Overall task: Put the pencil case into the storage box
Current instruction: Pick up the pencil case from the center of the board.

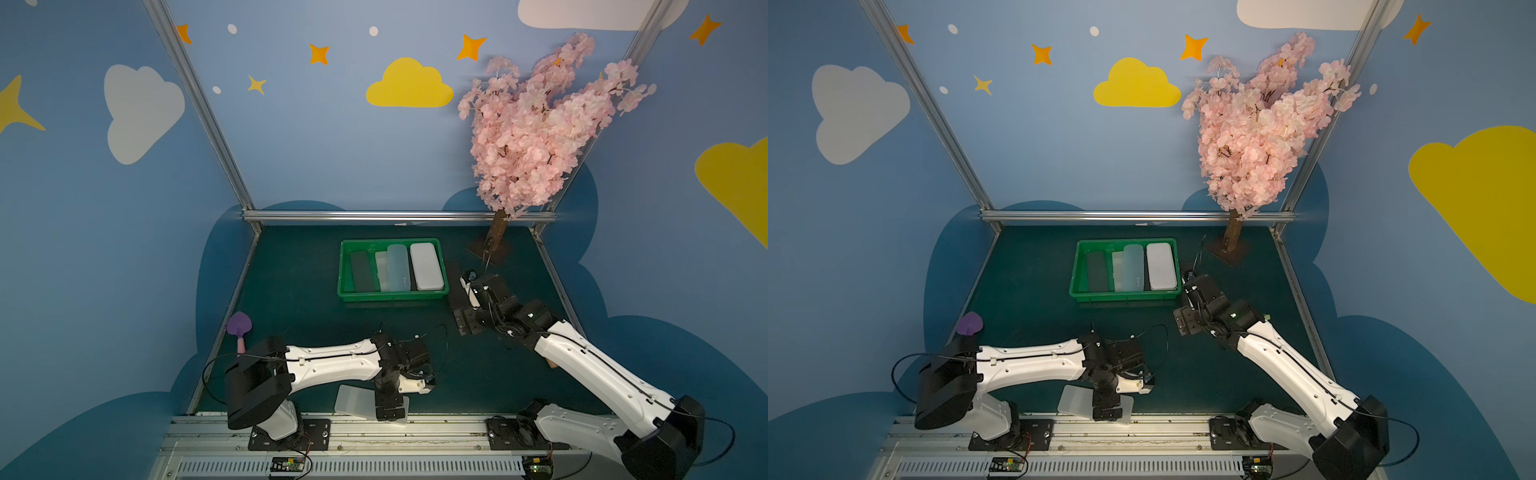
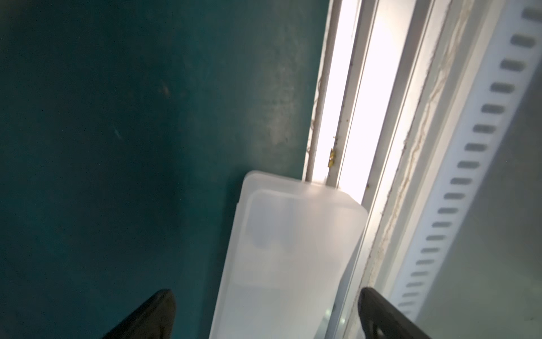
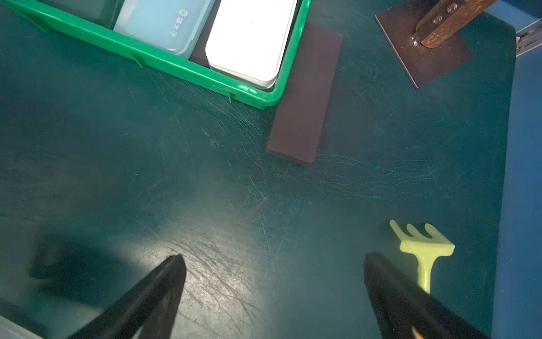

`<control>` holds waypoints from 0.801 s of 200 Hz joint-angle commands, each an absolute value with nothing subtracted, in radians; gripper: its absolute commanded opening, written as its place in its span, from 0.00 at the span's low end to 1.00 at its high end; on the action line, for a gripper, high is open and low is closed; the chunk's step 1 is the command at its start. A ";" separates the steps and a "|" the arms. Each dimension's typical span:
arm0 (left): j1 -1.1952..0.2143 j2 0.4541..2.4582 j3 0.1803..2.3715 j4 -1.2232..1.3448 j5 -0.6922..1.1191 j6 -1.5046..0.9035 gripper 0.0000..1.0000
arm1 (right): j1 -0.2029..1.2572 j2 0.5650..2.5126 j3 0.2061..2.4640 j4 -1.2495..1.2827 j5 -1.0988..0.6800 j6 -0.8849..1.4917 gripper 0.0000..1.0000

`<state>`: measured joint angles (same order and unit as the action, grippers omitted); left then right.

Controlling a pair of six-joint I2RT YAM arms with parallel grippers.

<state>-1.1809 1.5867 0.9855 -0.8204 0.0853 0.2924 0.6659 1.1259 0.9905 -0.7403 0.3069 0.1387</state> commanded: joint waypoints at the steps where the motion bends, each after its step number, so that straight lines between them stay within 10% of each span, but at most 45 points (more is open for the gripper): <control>1: -1.192 1.610 0.960 -0.730 0.066 0.311 1.00 | 0.658 1.109 0.979 -0.746 0.315 0.153 0.99; 160: -1.203 1.649 0.917 -0.785 0.123 0.333 1.00 | 0.649 1.195 0.998 -0.709 0.278 0.192 0.99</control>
<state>-1.1988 1.6218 0.9390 -0.7498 0.1356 0.3264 0.6540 1.1858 0.9909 -0.7322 0.2897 0.1677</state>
